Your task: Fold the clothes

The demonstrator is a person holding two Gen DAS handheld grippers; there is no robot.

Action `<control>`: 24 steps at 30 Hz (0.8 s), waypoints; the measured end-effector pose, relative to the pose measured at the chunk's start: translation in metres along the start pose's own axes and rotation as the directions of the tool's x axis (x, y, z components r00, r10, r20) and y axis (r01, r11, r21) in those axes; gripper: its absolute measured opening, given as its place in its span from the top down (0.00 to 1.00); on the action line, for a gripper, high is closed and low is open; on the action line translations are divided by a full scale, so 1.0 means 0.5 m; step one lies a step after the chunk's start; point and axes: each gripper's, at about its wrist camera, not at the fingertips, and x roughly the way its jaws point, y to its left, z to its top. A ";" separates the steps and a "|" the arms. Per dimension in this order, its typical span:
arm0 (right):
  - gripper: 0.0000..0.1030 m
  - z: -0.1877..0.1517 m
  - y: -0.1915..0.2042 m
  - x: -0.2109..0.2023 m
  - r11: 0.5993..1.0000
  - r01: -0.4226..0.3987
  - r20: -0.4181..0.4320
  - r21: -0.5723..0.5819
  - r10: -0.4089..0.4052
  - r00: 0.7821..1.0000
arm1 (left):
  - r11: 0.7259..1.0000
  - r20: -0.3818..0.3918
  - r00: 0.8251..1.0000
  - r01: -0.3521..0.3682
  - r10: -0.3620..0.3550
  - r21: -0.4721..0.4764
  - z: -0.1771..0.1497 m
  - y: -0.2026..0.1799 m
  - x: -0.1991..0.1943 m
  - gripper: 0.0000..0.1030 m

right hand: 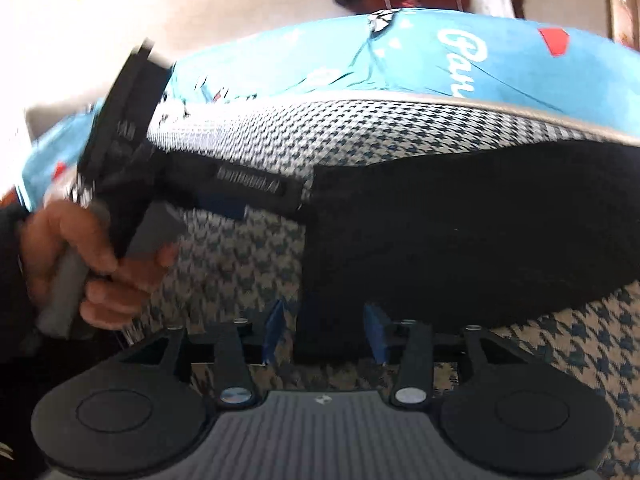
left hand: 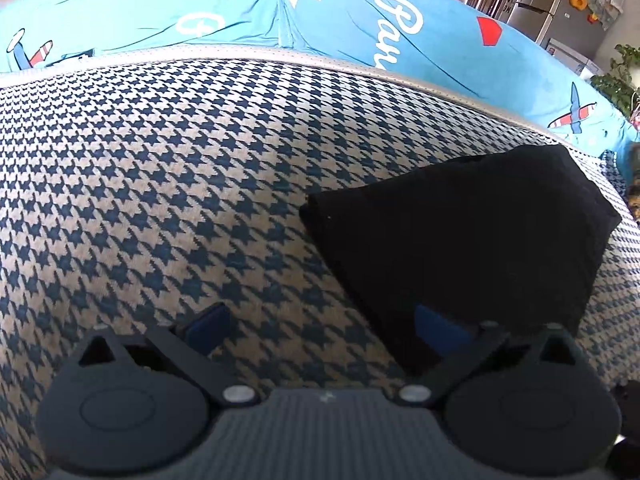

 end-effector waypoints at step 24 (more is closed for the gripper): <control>0.83 -0.011 -0.016 0.021 0.991 0.132 0.036 0.013 -0.132 0.991 | 0.901 -0.029 0.931 0.344 -0.364 -0.263 0.023 0.042 0.006 0.00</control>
